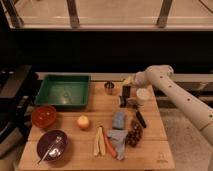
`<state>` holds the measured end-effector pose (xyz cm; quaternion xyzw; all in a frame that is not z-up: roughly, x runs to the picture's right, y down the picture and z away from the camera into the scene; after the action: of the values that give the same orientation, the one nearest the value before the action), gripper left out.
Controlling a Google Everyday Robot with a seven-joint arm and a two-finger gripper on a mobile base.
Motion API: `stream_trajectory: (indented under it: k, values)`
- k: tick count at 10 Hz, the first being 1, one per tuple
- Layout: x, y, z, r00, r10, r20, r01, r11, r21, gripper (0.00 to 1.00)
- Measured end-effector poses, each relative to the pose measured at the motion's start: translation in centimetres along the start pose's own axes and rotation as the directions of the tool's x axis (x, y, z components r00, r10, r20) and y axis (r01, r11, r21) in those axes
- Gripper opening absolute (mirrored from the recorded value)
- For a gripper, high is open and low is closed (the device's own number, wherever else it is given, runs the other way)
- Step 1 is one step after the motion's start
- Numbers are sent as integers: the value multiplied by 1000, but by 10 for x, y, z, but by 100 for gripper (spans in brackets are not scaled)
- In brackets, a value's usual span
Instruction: Place eraser in metal cup
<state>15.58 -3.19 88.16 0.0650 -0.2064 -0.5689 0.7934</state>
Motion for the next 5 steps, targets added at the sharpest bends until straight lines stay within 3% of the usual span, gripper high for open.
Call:
stream_trajectory:
  k: [1,5]
  values:
    - [2,-9,6,1000,-7,2,7,1000,23,0]
    - [3,-11,7,1000,-7,2,7,1000,27,0]
